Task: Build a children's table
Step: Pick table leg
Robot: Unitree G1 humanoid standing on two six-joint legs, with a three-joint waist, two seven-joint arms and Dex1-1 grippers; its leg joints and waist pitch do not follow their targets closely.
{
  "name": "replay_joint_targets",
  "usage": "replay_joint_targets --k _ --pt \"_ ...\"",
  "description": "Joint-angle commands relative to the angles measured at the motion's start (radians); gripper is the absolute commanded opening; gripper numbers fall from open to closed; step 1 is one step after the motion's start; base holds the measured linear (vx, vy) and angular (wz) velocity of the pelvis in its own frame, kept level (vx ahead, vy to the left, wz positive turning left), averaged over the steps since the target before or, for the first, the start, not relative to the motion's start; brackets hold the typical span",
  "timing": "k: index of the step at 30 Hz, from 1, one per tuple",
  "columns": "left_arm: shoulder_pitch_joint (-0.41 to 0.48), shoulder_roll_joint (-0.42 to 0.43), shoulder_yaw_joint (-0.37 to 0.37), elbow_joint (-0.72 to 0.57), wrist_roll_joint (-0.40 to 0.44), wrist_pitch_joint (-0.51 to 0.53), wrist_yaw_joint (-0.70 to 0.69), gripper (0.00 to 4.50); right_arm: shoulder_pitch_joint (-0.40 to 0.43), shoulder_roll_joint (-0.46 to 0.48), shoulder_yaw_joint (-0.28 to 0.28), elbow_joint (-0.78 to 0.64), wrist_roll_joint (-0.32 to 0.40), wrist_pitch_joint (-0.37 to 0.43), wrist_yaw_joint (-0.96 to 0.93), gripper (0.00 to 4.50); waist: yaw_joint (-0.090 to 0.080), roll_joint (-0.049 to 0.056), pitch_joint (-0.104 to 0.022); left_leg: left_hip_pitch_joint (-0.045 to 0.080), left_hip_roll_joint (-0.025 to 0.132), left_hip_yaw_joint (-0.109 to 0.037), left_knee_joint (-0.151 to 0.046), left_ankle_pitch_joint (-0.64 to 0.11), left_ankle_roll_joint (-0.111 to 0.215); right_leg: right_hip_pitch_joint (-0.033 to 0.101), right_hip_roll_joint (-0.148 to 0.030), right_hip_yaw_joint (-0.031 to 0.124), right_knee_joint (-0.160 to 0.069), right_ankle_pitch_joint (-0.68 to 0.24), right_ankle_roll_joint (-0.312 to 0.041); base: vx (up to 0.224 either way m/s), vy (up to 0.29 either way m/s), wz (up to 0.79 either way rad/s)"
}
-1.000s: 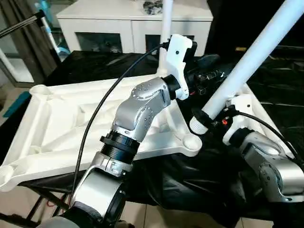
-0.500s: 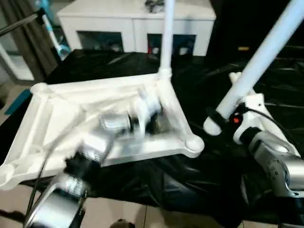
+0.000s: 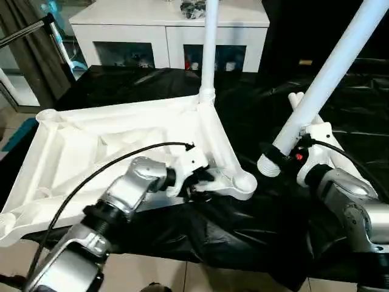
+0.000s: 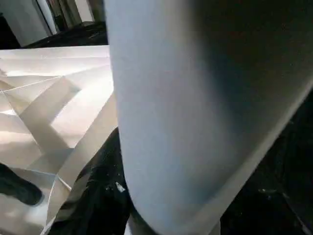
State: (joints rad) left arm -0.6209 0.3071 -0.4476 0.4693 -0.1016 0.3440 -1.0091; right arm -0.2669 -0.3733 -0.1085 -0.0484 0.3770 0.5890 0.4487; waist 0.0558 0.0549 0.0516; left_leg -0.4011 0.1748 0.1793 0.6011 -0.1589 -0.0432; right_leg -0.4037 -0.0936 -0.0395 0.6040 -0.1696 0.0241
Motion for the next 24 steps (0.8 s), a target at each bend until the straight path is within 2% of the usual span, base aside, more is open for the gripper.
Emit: replay_joint_targets --k 1,5,9,10,15,19,22,24 --pt "-0.002 0.011 0.022 -0.05 0.008 0.06 0.022 2.51 0.007 -0.003 0.002 -0.035 0.001 0.011 0.002 1.9 0.0 -0.01 -0.071 0.028 0.039 -0.013 -0.078 -0.284 0.003 0.039 -0.041 0.027 -0.074 -0.253 -0.215 0.0 0.0 0.0" --pt "0.017 0.02 0.042 -0.107 -0.003 0.112 0.042 2.17 0.01 0.002 0.002 -0.038 -0.001 0.013 -0.002 1.9 0.003 -0.01 -0.071 0.027 0.039 -0.013 -0.077 -0.272 0.009 0.04 -0.041 0.026 -0.071 -0.23 -0.226 0.0 0.0 0.0" --pt "0.052 0.037 0.063 -0.186 -0.015 0.171 0.057 1.87 0.015 0.007 0.008 -0.043 0.003 0.016 -0.006 1.9 0.002 -0.01 -0.07 0.028 0.039 -0.013 -0.078 -0.284 0.008 0.038 -0.04 0.026 -0.074 -0.254 -0.22 0.0 0.0 0.0" --pt "0.058 0.042 0.06 -0.195 -0.014 0.175 0.053 1.71 0.015 0.009 0.009 -0.043 0.002 0.016 -0.007 1.9 0.001 -0.014 -0.069 0.027 0.039 -0.014 -0.08 -0.29 0.007 0.039 -0.04 0.025 -0.074 -0.265 -0.217 0.0 0.0 0.0" --pt "0.079 0.054 0.033 -0.217 0.012 0.18 0.052 1.37 0.014 0.009 0.011 -0.041 0.001 0.017 -0.004 1.9 0.0 -0.01 -0.066 0.029 0.038 -0.015 -0.082 -0.321 -0.004 0.034 -0.039 0.026 -0.081 -0.327 -0.192 0.0 0.0 0.0" --pt "0.093 0.065 0.015 -0.233 0.033 0.177 0.052 1.08 0.011 0.01 0.013 -0.04 0.0 0.017 -0.003 1.9 -0.001 -0.011 -0.066 0.029 0.038 -0.015 -0.083 -0.326 -0.009 0.032 -0.04 0.027 -0.083 -0.335 -0.178 0.0 0.0 0.0" --pt "0.105 0.073 0.002 -0.256 0.042 0.193 0.055 0.94 0.013 0.01 0.014 -0.042 0.0 0.018 -0.003 1.9 0.0 -0.012 -0.067 0.028 0.039 -0.016 -0.083 -0.315 -0.008 0.032 -0.039 0.027 -0.08 -0.313 -0.181 0.0 0.0 0.0" --pt "0.105 0.075 -0.003 -0.257 0.046 0.194 0.051 0.65 0.012 0.01 0.014 -0.043 0.0 0.019 -0.003 1.9 0.0 -0.012 -0.068 0.027 0.037 -0.014 -0.082 -0.304 -0.005 0.033 -0.039 0.027 -0.079 -0.299 -0.186 0.0 0.0 0.0"
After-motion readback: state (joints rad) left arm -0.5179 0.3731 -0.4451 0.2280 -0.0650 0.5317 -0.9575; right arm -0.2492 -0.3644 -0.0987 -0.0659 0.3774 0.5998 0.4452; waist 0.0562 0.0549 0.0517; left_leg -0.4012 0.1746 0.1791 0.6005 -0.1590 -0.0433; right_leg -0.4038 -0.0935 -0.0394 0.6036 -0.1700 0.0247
